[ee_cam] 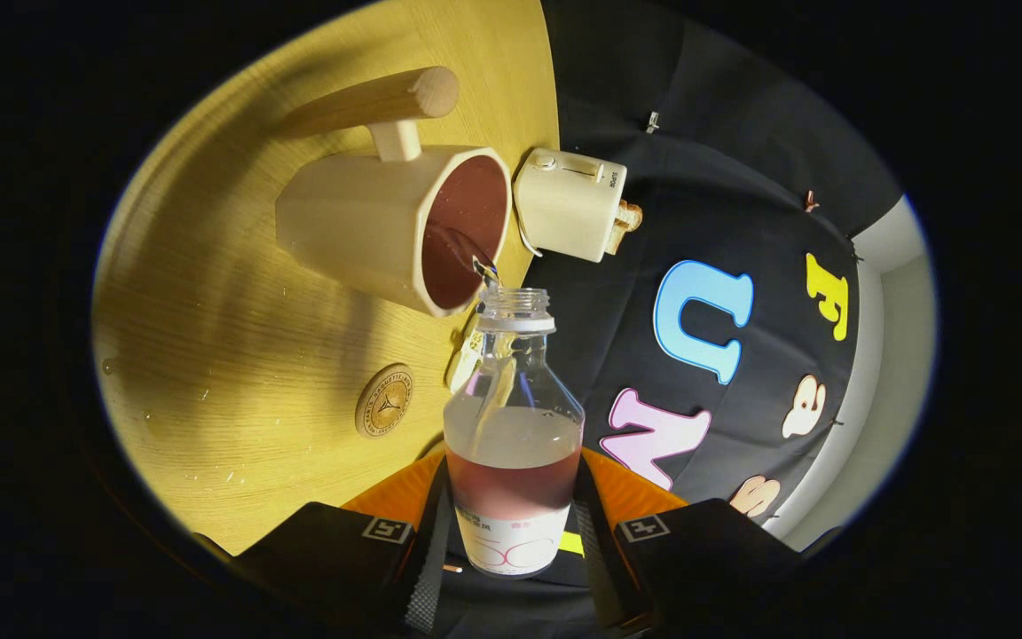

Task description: Take the bottle from table, then pour the juice into the cup, finally place the bottle on the coaster

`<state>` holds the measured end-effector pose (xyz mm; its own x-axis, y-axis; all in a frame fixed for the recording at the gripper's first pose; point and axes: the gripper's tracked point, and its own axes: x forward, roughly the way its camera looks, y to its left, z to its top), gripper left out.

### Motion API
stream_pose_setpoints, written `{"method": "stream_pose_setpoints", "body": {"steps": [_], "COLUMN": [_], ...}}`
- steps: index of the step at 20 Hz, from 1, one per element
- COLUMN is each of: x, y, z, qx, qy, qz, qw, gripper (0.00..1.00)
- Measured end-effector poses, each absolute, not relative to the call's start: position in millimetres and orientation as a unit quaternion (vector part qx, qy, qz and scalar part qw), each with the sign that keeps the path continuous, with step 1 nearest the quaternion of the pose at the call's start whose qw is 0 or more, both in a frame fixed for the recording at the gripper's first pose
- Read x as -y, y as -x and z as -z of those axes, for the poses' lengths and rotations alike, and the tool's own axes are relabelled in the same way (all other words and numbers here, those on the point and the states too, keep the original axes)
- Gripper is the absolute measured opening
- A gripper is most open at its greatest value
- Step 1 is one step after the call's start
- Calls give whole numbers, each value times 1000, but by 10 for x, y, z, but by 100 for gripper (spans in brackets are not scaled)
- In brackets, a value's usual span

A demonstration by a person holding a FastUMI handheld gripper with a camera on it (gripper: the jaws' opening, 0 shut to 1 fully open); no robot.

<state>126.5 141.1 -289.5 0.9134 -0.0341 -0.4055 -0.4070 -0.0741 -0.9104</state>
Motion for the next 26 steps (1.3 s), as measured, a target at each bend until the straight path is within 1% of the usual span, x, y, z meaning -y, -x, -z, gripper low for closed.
{"method": "stream_pose_setpoints", "body": {"steps": [17, 26], "x": [-1443, -1441], "y": [-1326, -1351], "z": [2843, 2776], "qx": [-133, -118], "qy": [746, 768], "qz": [-144, -149], "qw": [637, 612], "gripper": [69, 69]}}
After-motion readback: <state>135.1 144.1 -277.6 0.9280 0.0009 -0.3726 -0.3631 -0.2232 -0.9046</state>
